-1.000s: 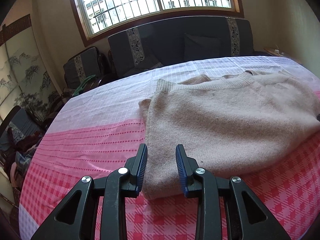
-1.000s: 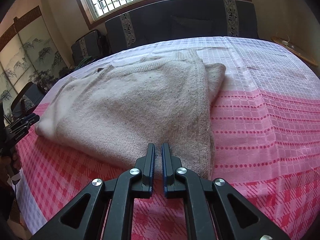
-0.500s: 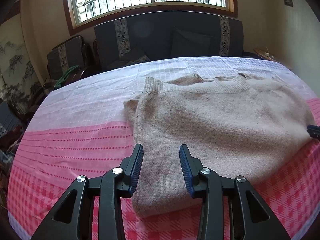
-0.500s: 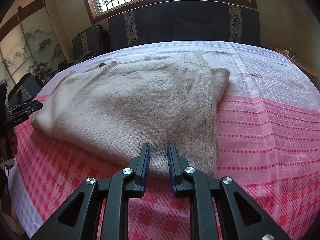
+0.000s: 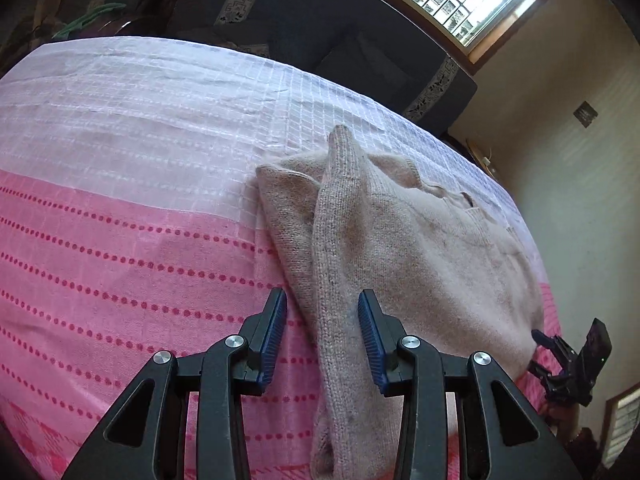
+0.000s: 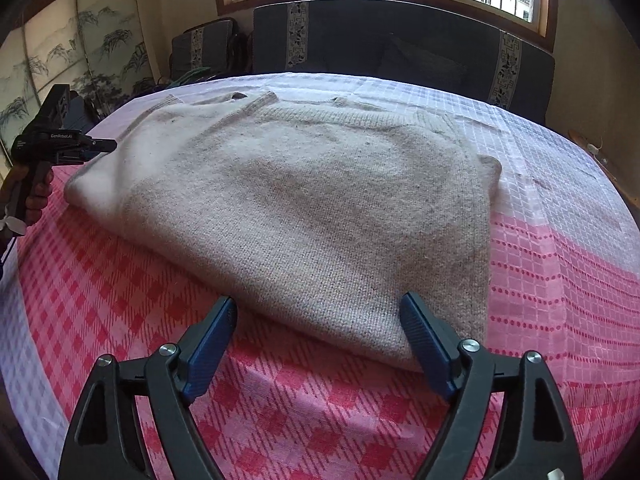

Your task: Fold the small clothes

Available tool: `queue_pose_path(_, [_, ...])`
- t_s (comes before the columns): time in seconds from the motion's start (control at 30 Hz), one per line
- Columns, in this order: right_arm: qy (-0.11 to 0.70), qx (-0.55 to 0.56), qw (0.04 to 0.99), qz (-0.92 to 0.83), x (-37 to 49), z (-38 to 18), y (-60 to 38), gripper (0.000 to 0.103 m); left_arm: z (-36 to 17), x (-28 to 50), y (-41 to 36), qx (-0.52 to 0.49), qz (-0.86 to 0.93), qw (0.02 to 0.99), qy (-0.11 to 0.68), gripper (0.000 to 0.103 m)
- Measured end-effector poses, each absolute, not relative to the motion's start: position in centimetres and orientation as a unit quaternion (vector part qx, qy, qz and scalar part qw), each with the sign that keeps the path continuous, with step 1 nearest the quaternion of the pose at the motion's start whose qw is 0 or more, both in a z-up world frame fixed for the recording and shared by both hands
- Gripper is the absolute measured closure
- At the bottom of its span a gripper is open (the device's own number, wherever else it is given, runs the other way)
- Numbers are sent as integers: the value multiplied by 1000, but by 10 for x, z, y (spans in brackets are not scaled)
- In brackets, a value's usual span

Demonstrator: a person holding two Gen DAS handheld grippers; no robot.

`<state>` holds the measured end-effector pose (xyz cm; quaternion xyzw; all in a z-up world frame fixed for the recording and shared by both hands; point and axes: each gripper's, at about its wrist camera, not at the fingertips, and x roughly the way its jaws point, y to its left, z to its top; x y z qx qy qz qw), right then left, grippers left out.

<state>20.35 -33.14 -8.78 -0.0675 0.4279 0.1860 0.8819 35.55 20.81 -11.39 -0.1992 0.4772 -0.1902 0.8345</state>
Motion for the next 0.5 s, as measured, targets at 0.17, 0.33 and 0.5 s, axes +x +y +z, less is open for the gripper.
queue_pose_path(0.17, [429, -73, 880, 190, 204, -89, -329, 17, -120, 379, 208, -238, -258, 796, 493, 61])
queue_pose_path(0.33, [427, -51, 880, 200, 205, -88, -335, 17, -131, 400, 209, -291, -317, 756, 494, 61])
queue_pose_path(0.5, [427, -45, 881, 201, 205, -87, -337, 16, -130, 398, 214, -297, -331, 755, 482, 61])
